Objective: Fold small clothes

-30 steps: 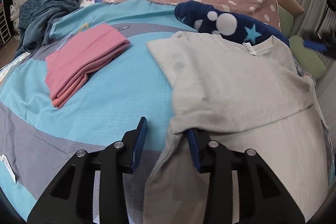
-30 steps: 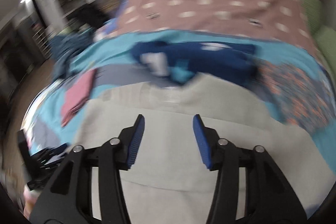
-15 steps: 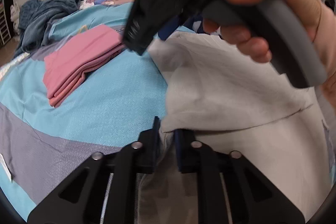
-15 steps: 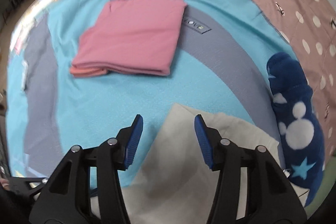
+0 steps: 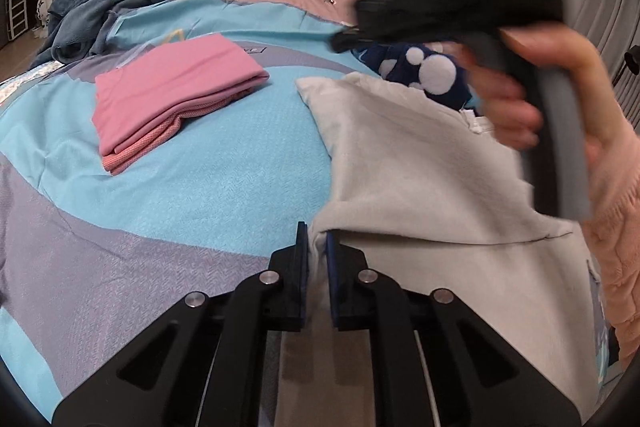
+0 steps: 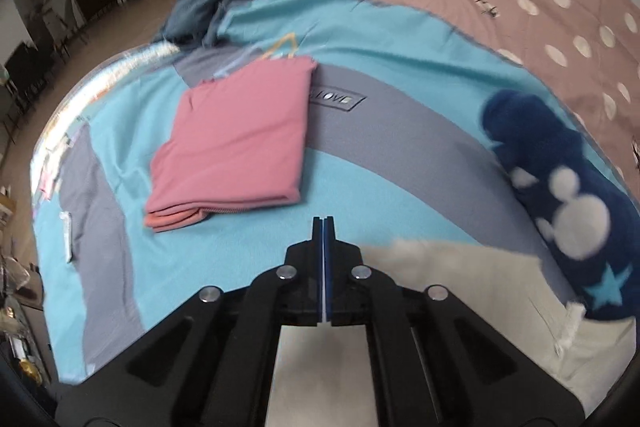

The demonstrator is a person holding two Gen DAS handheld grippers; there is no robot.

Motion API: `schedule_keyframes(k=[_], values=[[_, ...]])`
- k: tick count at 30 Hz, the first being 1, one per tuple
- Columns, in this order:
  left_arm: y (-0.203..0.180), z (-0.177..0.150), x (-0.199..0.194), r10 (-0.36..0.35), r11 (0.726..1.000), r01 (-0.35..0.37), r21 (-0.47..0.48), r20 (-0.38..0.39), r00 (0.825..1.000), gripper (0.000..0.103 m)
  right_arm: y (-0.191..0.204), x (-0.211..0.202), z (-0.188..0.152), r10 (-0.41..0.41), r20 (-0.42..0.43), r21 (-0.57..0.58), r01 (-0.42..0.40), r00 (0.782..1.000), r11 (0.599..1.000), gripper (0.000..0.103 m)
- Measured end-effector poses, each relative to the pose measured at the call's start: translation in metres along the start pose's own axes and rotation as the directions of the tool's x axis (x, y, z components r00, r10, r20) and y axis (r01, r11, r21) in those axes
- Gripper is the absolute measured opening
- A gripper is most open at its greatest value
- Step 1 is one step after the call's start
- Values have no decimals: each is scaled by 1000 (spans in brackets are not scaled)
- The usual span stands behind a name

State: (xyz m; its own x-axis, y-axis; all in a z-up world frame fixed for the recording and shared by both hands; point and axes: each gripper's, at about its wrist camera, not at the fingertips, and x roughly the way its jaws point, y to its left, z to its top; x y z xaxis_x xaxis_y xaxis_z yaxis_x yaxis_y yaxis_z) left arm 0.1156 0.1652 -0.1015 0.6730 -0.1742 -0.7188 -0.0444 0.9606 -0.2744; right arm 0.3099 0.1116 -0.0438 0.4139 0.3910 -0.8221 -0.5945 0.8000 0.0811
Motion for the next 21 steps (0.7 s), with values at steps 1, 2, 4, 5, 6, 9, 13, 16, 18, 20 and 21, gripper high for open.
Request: schedule_keyframes(k=[1, 2, 4, 5, 6, 9, 13, 16, 18, 20, 21], values=[[-2, 1, -8, -19, 1000, 19, 2, 16, 1000, 9, -9, -20, -15, 10, 16, 15, -10, 1000, 1000, 3], [-5, 3, -15, -37, 999, 36, 12, 35, 999, 8, -16, -33, -29, 20, 22, 26, -21, 1000, 999, 5], [-15, 11, -31, -81, 996, 77, 53, 80, 994, 8, -32, -59, -71, 35, 30, 76, -37, 999, 996, 5], [-23, 14, -39, -114, 991, 107, 76, 102, 988, 8, -41, -66, -92, 40, 23, 116, -43, 999, 992, 5], [-29, 18, -42, -137, 987, 126, 96, 111, 984, 8, -48, -67, -108, 46, 15, 153, -48, 999, 987, 6], [-49, 27, -25, -126, 984, 118, 137, 56, 990, 8, -72, -60, -156, 63, -17, 307, -55, 998, 950, 6], [-61, 18, 50, 68, 976, -41, 212, -121, 990, 9, -98, -46, -192, 117, 43, 450, -123, 992, 884, 1], [-59, 15, 49, 64, 978, -47, 203, -80, 995, 9, -95, -62, -194, 62, 9, 432, -60, 998, 900, 1], [-58, 16, 43, 77, 983, -60, 173, -89, 993, 9, -96, -82, -200, -40, -2, 415, 37, 999, 909, 5], [-60, 15, 34, 75, 982, -61, 177, -79, 994, 11, -103, -108, -211, -122, 43, 421, 93, 992, 902, 10], [-65, 14, 28, 68, 981, -54, 187, -68, 995, 13, -111, -127, -220, -157, 87, 441, 103, 984, 892, 10]])
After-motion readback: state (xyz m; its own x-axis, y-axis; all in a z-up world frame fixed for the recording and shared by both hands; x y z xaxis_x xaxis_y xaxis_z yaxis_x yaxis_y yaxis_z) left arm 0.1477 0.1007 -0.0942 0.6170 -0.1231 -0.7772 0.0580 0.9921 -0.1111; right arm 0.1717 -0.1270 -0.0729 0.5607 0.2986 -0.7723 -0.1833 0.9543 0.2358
